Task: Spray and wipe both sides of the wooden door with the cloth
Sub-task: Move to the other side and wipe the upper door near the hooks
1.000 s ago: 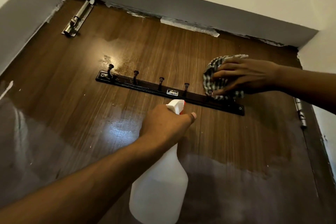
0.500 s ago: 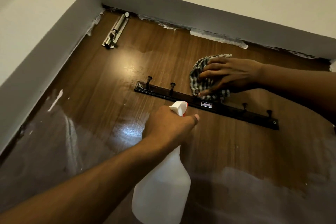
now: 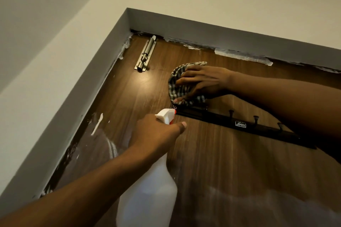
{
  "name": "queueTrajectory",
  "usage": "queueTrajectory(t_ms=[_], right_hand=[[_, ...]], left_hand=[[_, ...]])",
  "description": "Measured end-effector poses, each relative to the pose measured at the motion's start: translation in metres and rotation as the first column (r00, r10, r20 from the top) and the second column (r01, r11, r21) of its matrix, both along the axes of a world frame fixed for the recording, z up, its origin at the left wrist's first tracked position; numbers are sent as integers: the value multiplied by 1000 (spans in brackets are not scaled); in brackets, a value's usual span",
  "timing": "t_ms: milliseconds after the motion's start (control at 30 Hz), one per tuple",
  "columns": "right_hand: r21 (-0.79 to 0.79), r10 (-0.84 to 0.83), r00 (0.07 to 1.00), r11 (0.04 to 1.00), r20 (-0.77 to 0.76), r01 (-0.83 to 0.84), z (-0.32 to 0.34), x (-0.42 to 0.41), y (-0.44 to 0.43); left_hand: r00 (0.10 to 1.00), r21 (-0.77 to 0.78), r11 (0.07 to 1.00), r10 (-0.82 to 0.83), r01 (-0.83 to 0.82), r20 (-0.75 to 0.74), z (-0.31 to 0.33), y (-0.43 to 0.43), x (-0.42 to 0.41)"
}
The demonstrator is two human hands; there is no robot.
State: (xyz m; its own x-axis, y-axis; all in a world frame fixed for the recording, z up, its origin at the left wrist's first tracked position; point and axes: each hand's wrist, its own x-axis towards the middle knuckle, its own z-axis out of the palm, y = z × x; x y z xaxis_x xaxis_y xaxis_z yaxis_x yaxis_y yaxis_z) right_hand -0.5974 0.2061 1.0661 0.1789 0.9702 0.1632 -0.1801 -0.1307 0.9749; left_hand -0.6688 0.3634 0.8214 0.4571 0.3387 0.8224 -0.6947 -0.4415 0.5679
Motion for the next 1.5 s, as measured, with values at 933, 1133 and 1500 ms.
queueTrajectory(t_ms=[933,1133,1500], right_hand=[[94,-283,955,957,90,274,-51,7,-316],[425,-96,986,893,-139,148,-96,31,-399],[965,430,900,257,-70,-47,-288,65,-390]], left_hand=[[979,60,978,-198,200,-46,-3,-242,34],[968,69,969,-232,239,-97,-12,-296,38],[948,163,940,-274,299,-160,-27,-368,37]])
